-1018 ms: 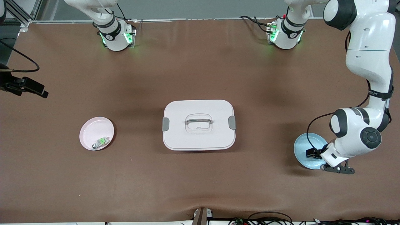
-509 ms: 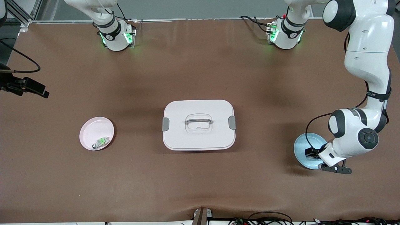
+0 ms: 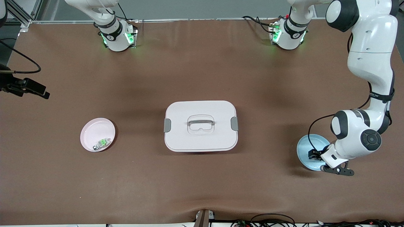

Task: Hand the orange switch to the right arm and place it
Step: 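Lift the orange switch with the left gripper toward the white box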

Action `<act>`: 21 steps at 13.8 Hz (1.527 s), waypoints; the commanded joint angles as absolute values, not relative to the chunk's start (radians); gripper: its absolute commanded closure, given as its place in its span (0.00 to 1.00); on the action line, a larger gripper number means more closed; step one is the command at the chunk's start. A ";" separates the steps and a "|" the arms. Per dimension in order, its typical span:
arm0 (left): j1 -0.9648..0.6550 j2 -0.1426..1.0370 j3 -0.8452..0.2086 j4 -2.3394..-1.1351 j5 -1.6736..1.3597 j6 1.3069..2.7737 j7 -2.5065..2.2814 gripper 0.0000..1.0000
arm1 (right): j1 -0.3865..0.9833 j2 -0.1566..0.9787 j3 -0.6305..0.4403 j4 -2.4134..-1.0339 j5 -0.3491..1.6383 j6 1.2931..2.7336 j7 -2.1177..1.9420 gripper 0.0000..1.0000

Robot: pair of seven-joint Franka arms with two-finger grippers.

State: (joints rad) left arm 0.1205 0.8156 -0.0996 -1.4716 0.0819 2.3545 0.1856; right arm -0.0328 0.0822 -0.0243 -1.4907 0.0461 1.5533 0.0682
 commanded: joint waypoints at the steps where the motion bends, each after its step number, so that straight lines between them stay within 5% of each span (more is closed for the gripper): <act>1: 0.086 0.760 -0.101 -1.470 0.089 2.333 0.193 1.00 | -0.038 0.054 -0.021 -1.520 0.051 1.555 0.077 0.00; 12: 0.071 0.486 -0.253 -1.462 -0.055 1.941 -0.009 1.00 | -0.060 0.064 -0.025 -1.505 0.054 1.555 0.075 0.00; 21: 0.060 0.446 -0.415 -1.379 -0.114 1.769 -0.469 1.00 | -0.064 0.148 -0.021 -1.503 0.043 1.563 0.067 0.00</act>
